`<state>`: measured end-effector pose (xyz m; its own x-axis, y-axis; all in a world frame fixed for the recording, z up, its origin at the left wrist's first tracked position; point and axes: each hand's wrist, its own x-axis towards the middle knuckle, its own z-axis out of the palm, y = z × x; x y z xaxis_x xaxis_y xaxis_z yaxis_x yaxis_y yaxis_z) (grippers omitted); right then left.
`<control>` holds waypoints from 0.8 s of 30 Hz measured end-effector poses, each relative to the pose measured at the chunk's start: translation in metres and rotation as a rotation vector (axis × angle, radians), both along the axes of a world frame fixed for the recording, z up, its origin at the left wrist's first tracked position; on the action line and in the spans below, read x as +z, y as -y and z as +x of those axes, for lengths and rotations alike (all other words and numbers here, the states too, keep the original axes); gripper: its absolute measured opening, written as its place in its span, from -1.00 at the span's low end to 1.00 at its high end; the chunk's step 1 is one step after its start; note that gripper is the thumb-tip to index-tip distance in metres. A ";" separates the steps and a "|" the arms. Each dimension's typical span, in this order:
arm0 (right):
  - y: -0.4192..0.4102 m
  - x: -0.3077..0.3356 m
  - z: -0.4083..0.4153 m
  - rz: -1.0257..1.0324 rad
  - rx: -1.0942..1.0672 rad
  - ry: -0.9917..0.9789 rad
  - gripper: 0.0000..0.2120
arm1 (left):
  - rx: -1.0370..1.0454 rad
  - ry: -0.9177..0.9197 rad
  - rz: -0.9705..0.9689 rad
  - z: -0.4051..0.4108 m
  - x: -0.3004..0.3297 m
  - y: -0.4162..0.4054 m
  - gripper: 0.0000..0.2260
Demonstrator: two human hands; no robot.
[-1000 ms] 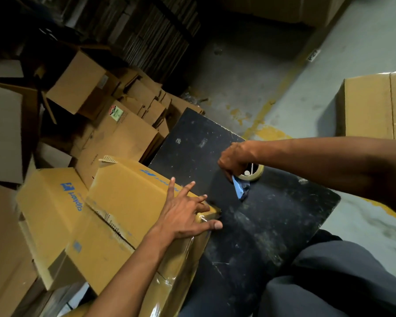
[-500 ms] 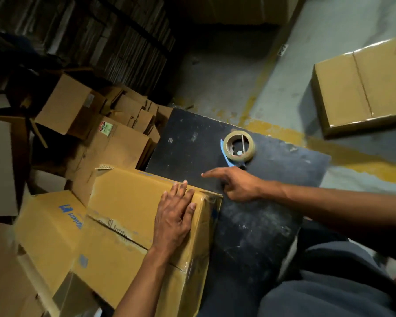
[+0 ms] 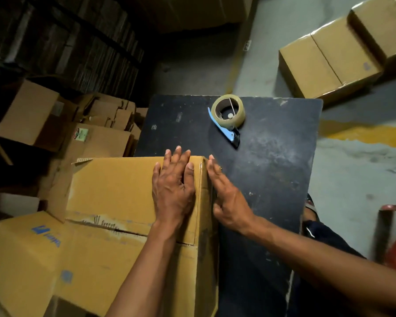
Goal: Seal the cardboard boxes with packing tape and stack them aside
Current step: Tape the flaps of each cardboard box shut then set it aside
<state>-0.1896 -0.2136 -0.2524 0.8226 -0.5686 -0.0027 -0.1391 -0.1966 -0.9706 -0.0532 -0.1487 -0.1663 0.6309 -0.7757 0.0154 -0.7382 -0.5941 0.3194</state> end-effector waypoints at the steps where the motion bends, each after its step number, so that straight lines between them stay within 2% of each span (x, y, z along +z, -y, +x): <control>1: -0.006 0.001 -0.003 -0.026 -0.002 0.007 0.06 | 0.002 0.000 -0.008 0.001 -0.001 0.000 -0.52; 4: -0.014 -0.008 -0.021 -0.103 0.043 0.052 0.00 | 0.010 -0.014 -0.017 0.000 -0.002 -0.001 -0.51; 6: -0.012 -0.011 -0.031 -0.107 -0.004 0.095 -0.11 | 0.014 -0.019 -0.022 -0.002 -0.002 -0.001 -0.50; 9: 0.001 -0.010 -0.024 0.017 -0.156 0.050 -0.17 | 0.014 -0.014 -0.022 -0.001 -0.003 0.000 -0.51; 11: 0.009 -0.005 -0.009 0.081 -0.183 0.005 -0.16 | 0.015 -0.006 -0.018 0.000 -0.004 0.000 -0.52; 14: -0.001 -0.003 0.009 -0.039 -0.096 -0.038 -0.04 | 0.017 0.007 -0.011 0.000 -0.004 0.000 -0.52; 17: -0.011 -0.005 0.000 -0.068 -0.045 -0.080 0.06 | 0.014 0.014 -0.011 -0.001 -0.005 -0.002 -0.53; 20: -0.001 -0.007 -0.023 -0.020 -0.007 0.022 -0.13 | 0.011 0.005 -0.019 -0.001 -0.006 -0.004 -0.55; 23: 0.027 0.015 -0.028 0.251 -0.133 0.064 -0.52 | 0.022 0.002 -0.023 -0.002 -0.007 -0.002 -0.55; 24: 0.040 0.027 -0.023 0.329 -0.175 0.072 -0.53 | 0.027 0.001 -0.024 -0.002 -0.007 -0.002 -0.55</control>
